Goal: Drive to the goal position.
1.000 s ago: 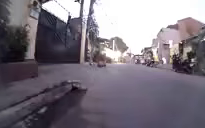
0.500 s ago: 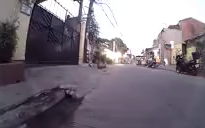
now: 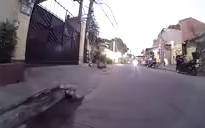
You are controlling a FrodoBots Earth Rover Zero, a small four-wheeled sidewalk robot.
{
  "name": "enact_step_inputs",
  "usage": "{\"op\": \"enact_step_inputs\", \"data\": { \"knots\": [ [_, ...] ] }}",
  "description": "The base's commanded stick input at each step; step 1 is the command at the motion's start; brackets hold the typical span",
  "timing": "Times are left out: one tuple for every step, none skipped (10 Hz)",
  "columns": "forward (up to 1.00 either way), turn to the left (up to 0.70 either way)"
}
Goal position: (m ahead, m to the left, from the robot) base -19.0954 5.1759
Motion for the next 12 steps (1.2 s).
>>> {"op": "enact_step_inputs", "data": {
  "knots": [
    [1.00, -0.40],
    [1.00, -0.40],
    [1.00, -0.40],
    [1.00, -0.40],
    [1.00, -0.40],
    [1.00, 0.00],
    [1.00, 0.00],
    [1.00, 0.00],
    [1.00, 0.00],
    [1.00, 0.00],
    [1.00, 0.00],
    [1.00, 0.00]
  ]
}}
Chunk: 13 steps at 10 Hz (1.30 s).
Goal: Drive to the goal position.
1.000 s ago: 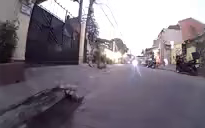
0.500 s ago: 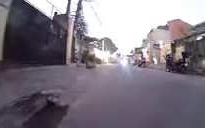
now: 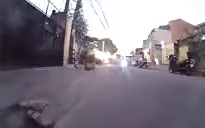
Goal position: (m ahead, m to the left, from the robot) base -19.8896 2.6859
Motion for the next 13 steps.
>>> {"op": "enact_step_inputs", "data": {
  "knots": [
    [1.00, 0.00],
    [1.00, 0.00],
    [1.00, 0.00],
    [1.00, 0.00],
    [1.00, 0.00],
    [1.00, 0.00],
    [1.00, 0.00],
    [1.00, 0.00],
    [1.00, 0.00],
    [1.00, 0.00],
    [1.00, 0.00],
    [1.00, 0.00],
    [1.00, 0.00]
  ]
}}
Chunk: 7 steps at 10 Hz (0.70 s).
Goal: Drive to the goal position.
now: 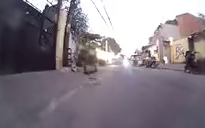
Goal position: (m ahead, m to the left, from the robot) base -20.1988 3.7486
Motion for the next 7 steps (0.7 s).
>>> {"op": "enact_step_inputs", "data": {
  "knots": [
    [1.00, 0.00],
    [1.00, 0.00],
    [1.00, 0.00],
    [1.00, 0.00],
    [1.00, 0.00],
    [1.00, -0.13],
    [1.00, -0.33]
  ]
}}
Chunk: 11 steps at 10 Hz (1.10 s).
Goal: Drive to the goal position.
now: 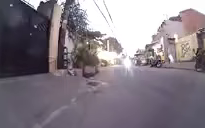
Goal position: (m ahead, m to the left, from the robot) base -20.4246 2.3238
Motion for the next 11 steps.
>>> {"op": "enact_step_inputs", "data": {
  "knots": [
    [1.00, -0.40],
    [0.52, -0.21],
    [0.00, 0.00],
    [0.00, 0.00],
    [0.00, 0.00],
    [0.00, 0.00],
    [0.00, 0.00],
    [0.00, 0.00],
    [0.00, 0.00],
    [0.00, 0.00],
    [0.00, 0.00]
  ]
}}
